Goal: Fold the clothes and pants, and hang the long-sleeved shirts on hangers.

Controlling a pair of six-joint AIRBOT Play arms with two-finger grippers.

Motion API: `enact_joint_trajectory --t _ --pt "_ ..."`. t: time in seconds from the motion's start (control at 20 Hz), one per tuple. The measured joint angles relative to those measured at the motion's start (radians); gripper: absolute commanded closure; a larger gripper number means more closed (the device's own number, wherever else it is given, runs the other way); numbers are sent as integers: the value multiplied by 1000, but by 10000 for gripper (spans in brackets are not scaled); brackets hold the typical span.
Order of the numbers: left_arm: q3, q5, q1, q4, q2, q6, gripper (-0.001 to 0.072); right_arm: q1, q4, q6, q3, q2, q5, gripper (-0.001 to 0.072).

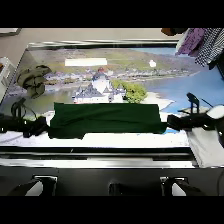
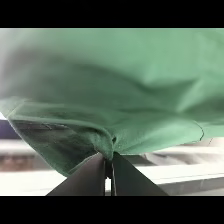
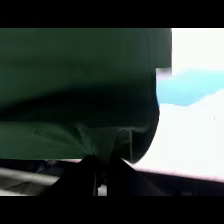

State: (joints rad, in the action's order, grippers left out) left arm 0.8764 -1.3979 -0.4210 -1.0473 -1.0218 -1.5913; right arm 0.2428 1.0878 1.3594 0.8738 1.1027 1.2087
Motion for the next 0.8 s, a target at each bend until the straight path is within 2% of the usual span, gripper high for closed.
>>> enact_joint_trajectory --t 0.25,0.65,0.7,0.75,0.8 --pt "254 27 27 7 -275 54 690 -111 68 68 174 215 -145 680" --pt "661 17 102 7 -697 82 684 -138 98 93 364 451 -200 666" --pt "686 16 112 6 -732 83 641 -140 93 93 370 467 -203 604" --pt "706 13 122 6 -763 84 560 -140 88 93 375 480 -204 514" --pt "720 13 128 6 -784 82 413 -140 85 99 380 489 -204 363"
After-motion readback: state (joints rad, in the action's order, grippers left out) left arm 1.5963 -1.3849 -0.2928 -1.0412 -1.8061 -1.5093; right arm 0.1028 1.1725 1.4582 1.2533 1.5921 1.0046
